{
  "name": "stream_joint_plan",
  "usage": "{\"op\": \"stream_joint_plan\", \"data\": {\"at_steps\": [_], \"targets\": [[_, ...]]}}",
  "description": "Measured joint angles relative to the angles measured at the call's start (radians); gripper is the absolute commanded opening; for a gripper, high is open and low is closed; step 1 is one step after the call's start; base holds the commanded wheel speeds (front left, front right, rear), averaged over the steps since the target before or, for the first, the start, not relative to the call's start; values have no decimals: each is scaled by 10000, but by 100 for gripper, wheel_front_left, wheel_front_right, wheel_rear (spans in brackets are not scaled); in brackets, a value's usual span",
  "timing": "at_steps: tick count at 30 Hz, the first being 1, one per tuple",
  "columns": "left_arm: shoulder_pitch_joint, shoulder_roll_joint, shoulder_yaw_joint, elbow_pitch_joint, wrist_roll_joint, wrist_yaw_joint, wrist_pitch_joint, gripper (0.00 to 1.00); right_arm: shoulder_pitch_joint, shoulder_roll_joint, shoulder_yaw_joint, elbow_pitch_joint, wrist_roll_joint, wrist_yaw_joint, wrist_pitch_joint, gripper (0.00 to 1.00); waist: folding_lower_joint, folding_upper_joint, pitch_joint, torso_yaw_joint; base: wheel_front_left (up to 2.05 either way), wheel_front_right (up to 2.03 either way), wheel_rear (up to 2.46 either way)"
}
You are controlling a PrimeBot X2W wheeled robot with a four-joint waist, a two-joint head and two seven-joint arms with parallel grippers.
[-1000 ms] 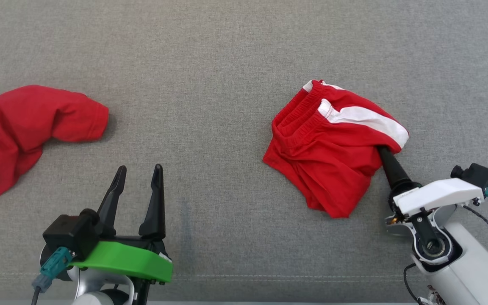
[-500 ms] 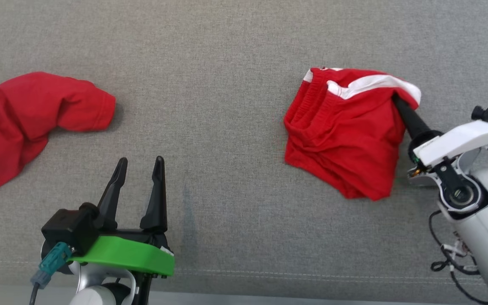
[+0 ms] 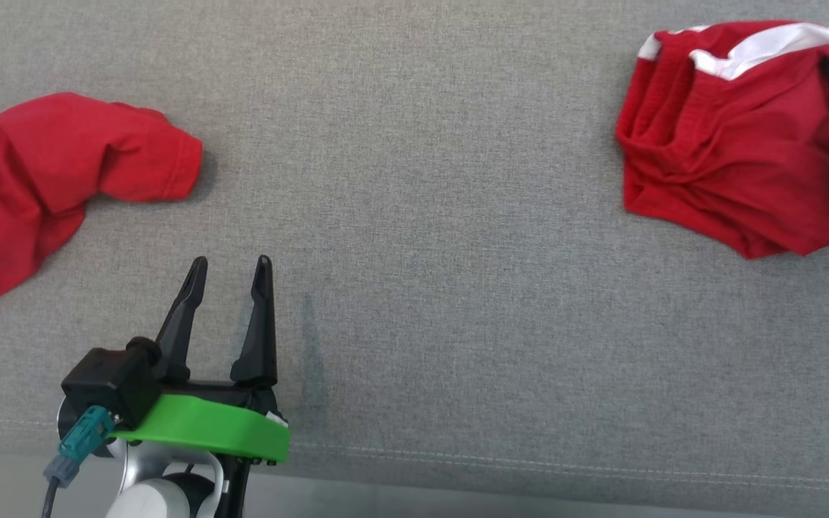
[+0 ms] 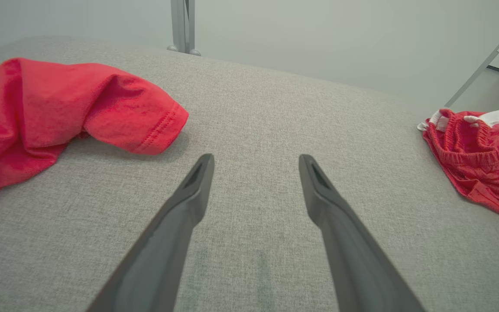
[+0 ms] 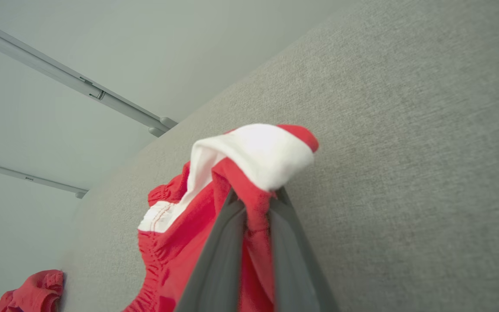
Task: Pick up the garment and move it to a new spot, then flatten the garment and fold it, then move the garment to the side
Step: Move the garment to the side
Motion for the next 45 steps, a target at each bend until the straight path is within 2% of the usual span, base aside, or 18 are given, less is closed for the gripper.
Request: {"op": "stream_joint_plan", "data": {"at_steps": [5,11,29,34,35,36,37,38,45], "targets": [[-54,46,40,-42,132,0,44,100,-547,-702,-144,362,-418,-334,182,0,0,0,255,91,0,0,0],[-123,81,42,-33,134,0,86,100,-904,-1325,119,986,-1197,-516,309,0,0,0,434,180,0,0,0],[-217,140,276,-263,205,2,222,100,-1822,-1559,571,2288,-2313,-1030,272,0,0,0,667,124,0,0,0],[-218,140,330,-274,205,2,249,100,-1822,-1526,604,2721,-2380,-1055,174,0,0,0,688,111,0,0,0],[-218,140,345,-280,205,2,249,100,-1822,-1507,612,2782,-2420,-1101,84,9,0,0,693,107,0,0,0],[-218,140,345,-280,205,2,249,100,-1822,-1507,612,2782,-2420,-1101,84,44,0,0,693,107,0,0,0],[-217,140,360,-290,205,2,249,100,-1824,-1486,614,2853,-2510,-1135,-31,85,0,0,698,101,0,0,0],[-217,140,387,-303,205,4,251,100,-1853,-1455,619,2972,-2581,-1149,-109,100,0,0,706,83,0,0,0],[-217,125,593,-291,230,63,247,100,-1984,-953,851,3306,-2828,-1214,-476,100,0,0,609,-121,0,0,0]]}}
